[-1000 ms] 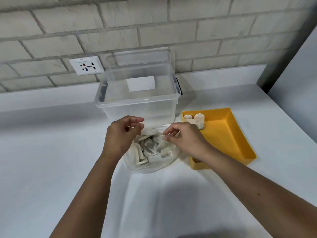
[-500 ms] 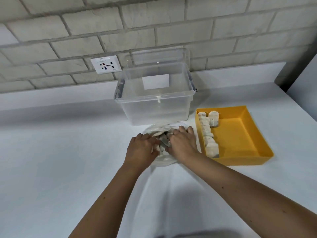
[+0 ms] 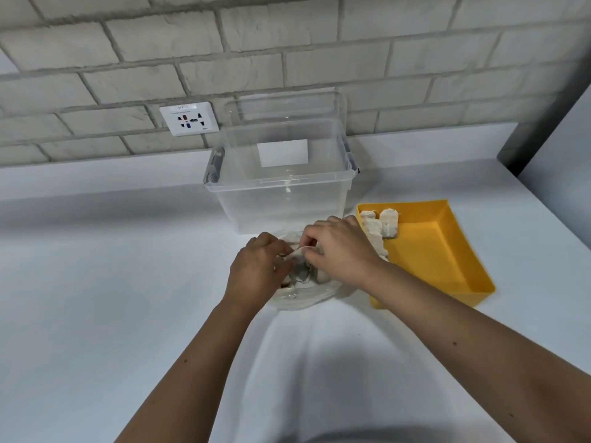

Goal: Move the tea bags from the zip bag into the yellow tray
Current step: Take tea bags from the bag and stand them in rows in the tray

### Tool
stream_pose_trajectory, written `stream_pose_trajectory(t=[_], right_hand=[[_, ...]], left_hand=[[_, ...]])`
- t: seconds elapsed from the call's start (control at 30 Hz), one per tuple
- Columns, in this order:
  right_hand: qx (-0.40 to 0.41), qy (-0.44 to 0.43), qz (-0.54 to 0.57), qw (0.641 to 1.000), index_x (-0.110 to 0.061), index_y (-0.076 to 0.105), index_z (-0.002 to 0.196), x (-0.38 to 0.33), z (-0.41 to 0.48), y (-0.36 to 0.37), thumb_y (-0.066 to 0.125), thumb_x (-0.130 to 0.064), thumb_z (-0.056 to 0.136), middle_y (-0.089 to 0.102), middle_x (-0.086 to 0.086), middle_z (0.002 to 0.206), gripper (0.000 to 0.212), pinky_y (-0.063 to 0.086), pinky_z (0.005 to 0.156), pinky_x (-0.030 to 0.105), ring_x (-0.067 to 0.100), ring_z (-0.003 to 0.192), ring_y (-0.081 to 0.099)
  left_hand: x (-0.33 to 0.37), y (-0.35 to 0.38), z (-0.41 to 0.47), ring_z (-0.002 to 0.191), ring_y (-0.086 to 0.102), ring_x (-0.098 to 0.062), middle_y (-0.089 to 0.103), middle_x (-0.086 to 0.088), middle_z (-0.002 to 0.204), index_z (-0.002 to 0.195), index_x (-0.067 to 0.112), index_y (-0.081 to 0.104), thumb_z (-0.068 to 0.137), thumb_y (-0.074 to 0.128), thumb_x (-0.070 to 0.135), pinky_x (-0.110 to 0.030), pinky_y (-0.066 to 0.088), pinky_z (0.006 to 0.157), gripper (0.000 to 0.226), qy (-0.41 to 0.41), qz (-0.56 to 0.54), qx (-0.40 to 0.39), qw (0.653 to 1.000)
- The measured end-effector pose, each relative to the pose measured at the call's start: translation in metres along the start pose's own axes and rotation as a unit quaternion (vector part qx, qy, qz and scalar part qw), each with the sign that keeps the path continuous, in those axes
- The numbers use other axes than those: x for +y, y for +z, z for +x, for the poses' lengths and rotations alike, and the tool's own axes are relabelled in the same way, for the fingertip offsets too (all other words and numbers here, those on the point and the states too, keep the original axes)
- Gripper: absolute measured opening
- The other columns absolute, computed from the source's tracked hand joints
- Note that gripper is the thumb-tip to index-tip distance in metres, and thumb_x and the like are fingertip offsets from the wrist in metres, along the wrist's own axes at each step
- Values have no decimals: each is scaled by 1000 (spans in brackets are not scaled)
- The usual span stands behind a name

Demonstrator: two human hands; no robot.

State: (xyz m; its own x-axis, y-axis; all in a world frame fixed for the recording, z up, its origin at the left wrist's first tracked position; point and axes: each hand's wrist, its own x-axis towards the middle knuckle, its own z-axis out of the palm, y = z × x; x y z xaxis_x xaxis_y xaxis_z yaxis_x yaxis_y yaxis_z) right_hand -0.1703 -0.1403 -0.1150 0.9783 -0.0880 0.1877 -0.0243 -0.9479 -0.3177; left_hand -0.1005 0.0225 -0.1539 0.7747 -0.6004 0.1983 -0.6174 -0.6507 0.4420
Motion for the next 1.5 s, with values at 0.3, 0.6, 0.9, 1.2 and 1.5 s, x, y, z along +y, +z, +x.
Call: stream_pose_trajectory(t=[0.3, 0.6, 0.9, 1.2, 1.5], right_hand=[[27, 46, 247, 968, -21, 75, 91, -1, 10, 6, 66, -28, 90, 67, -17, 78, 11, 44, 69, 18, -1, 70, 57], [-86, 17, -11, 996, -34, 63, 114, 5, 23, 31, 68, -25, 86, 57, -7, 111, 30, 34, 92, 33, 15, 104, 58], [21, 120, 239, 963, -19, 72, 86, 18, 13, 32, 75, -27, 83, 63, -6, 83, 9, 44, 70, 23, 9, 74, 58], [17, 151, 480, 864, -5, 73, 90, 9, -15, -13, 78, -9, 79, 74, 13, 83, 12, 55, 61, 25, 20, 62, 65], [12, 70, 396, 916, -16, 78, 87, 4, -42, 5, 79, -6, 77, 74, -1, 85, 15, 55, 79, 35, 17, 82, 69]], left_hand=[[1, -11, -8, 72, 56, -16, 60, 11, 76, 89, 25, 64, 88, 70, 29, -30, 42, 62, 7, -63, -91, -13, 994], [5, -10, -29, 75, 63, -27, 73, 3, 80, 88, 17, 69, 83, 66, 16, -28, 31, 67, 6, -50, 0, 8, 999], [1, -25, -31, 69, 61, -19, 69, 1, 68, 79, 19, 74, 91, 66, 31, -31, 44, 66, 18, -214, -240, -10, 947], [27, -38, -28, 78, 77, -20, 79, -6, 86, 101, 5, 68, 97, 55, 9, -27, 57, 66, 14, -347, -493, -87, 793], [34, -21, -30, 100, 73, -33, 77, -15, 103, 116, 5, 67, 102, 48, 12, -37, 62, 81, 25, -359, -584, -90, 723]])
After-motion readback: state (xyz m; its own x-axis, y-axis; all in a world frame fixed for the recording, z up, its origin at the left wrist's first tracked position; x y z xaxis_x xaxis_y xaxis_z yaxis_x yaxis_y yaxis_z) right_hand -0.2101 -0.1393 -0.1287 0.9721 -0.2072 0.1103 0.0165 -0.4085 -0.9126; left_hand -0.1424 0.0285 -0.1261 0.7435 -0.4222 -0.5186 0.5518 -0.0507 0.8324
